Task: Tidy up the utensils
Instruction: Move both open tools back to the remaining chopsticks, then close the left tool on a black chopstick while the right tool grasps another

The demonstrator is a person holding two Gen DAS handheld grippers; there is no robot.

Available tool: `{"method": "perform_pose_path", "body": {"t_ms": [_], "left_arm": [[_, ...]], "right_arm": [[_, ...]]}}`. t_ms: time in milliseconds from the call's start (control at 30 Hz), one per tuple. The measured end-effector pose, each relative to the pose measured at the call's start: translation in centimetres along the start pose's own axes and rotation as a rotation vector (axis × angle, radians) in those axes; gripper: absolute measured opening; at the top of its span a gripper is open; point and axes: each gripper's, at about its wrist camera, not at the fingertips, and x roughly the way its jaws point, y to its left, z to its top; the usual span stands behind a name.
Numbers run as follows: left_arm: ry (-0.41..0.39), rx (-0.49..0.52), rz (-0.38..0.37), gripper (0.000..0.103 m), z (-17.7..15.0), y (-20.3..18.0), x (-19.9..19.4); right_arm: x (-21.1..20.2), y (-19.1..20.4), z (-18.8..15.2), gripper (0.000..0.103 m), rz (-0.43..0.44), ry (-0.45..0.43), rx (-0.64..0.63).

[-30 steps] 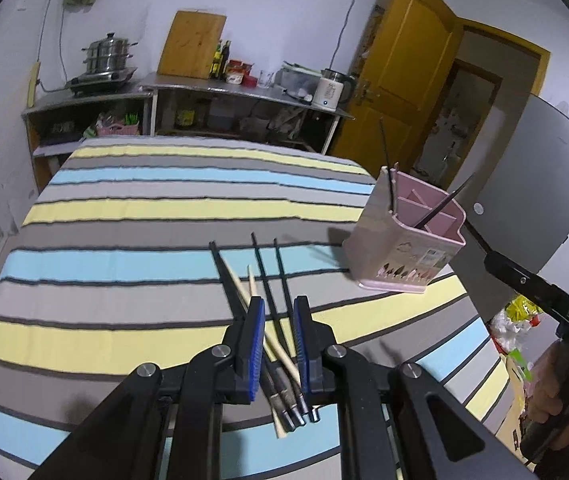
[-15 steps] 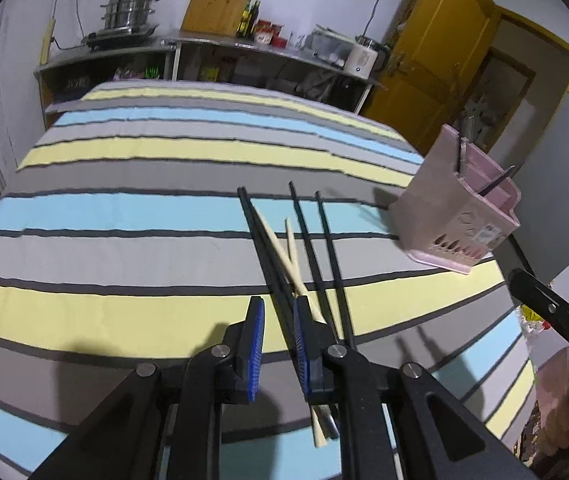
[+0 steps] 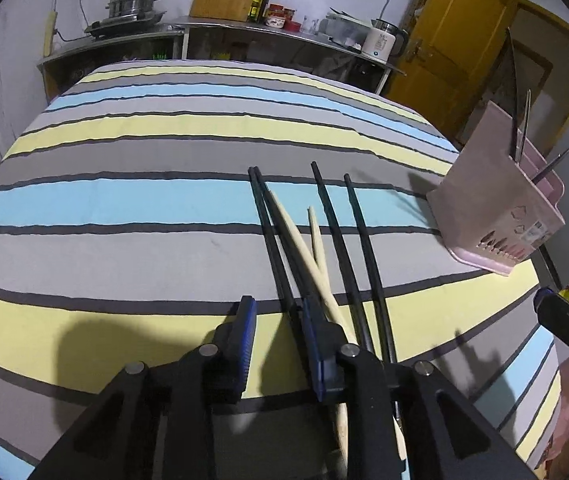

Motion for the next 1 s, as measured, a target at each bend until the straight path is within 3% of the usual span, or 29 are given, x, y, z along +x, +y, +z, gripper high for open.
{"method": "perform_pose_path", "body": {"t_ms": [167,267,667,1000], "left_arm": [[-0.015,0.047,0.052,0.022,-0.2,-0.7,0.1],[-0.014,0.043,0.070,0.009,-0.2,-0.2,0.0],[-0.033,-0.061,0.136,0.006,-0.6,5.4,-2.0],[-0.018,-0.090,0.076,0.007,0.4,7.3,-1.6]], "right_arm": [[0.7,0.2,0.0,0.021,0.006,0.011,0.002],[0.9,0.4,0.0,0.021,0.008,0.016,-0.005],[4.4,3.1,0.8,0.021,0.065,0.053,-0.065],[10.7,7.2,1.6,0.021,0.138,0.148,-0.143]]}}
